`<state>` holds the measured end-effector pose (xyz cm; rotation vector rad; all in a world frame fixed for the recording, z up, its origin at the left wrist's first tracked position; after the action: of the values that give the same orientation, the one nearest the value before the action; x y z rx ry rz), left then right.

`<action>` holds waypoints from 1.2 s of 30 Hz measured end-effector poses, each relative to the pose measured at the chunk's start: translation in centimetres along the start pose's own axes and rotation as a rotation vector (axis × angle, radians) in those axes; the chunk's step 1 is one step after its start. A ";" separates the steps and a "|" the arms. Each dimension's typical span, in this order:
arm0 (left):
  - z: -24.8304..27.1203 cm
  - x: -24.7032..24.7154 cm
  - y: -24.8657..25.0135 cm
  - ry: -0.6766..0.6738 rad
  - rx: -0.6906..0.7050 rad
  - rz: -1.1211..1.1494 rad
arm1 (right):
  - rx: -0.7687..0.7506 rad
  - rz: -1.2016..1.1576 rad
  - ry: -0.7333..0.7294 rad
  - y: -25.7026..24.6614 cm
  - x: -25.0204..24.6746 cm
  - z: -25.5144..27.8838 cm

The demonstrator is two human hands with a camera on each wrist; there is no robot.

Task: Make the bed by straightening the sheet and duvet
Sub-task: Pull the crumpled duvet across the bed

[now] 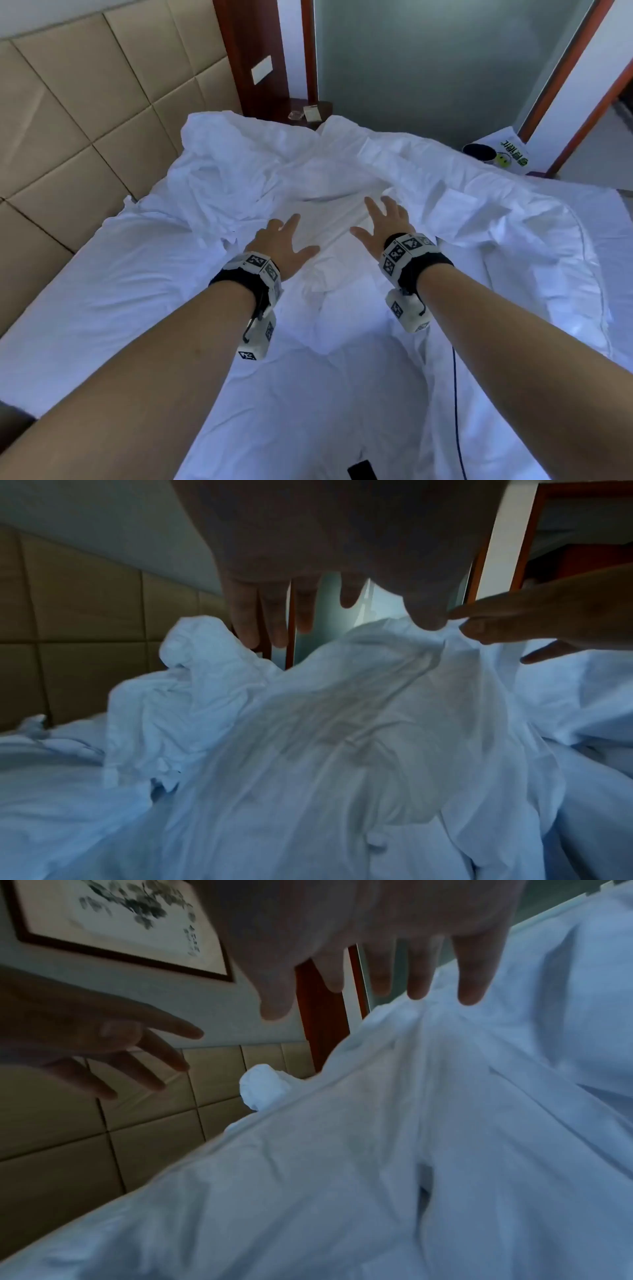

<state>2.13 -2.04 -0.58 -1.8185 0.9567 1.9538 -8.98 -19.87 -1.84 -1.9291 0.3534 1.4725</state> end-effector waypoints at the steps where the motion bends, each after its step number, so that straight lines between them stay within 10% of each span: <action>1: -0.7 0.9 0.4 -0.038 -0.005 0.002 | 0.000 0.020 -0.016 0.4 0.3 -0.6; 11: -7.8 10.3 2.3 -0.103 0.118 -0.031 | -0.172 0.277 -0.029 3.8 4.5 -5.6; 22: -10.4 13.8 -1.2 0.021 0.136 -0.019 | -0.525 0.314 0.454 2.1 6.8 -7.7; 36: -9.8 11.7 -1.8 -0.193 0.040 0.142 | -0.175 0.324 -0.110 3.0 9.9 -9.6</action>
<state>9.02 -9.60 -12.10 -1.5445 1.0785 2.1320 -0.37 -26.49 -10.80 -1.9839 0.5211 1.8657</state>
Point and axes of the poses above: each hand's wrist, its own z-axis away from the middle knuckle, its own x-axis out of the palm, y = z × x, the point moved 3 cm from there along -z, towards the middle knuckle, and after that the axes turned 13 degrees about y, right-handed, at the moved point
